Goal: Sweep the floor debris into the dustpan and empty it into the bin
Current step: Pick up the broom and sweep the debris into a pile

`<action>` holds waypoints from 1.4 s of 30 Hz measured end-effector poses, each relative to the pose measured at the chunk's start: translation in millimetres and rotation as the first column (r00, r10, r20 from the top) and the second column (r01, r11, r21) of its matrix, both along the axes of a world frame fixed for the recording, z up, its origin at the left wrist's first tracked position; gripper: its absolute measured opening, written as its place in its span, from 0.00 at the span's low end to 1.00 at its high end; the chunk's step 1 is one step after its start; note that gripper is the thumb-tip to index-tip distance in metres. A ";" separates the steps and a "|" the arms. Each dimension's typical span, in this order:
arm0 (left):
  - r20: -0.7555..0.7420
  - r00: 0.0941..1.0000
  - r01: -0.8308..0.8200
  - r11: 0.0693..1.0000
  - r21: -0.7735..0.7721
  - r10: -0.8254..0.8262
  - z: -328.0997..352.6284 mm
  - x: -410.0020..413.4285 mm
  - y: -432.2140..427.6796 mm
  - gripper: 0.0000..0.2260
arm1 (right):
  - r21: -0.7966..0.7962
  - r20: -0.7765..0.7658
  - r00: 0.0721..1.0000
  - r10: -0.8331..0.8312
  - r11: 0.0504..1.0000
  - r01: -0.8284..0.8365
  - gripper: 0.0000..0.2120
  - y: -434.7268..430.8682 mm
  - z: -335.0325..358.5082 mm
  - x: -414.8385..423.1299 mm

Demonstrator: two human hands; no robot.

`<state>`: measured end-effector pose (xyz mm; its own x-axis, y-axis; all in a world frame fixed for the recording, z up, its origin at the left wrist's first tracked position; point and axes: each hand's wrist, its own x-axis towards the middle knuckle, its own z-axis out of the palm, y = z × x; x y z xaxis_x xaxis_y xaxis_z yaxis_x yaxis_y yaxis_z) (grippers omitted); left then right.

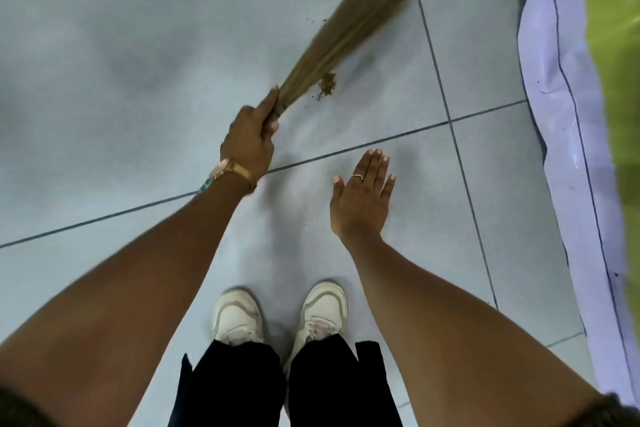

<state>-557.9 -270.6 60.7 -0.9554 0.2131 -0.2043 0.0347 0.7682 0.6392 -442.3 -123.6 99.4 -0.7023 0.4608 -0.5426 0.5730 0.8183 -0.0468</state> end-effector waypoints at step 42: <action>0.154 0.988 0.045 0.984 -0.171 -0.019 78.2 66.7 -86.6 0.32 | -0.043 0.015 0.996 0.091 0.995 -0.090 0.31 -48.9 67.3 19.4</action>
<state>-491.1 -357.2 138.9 -0.9040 0.1916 -0.3821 -0.0255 0.8682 0.4956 -422.9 -172.5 166.6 -0.7304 0.3720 -0.5728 0.4977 0.8643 -0.0733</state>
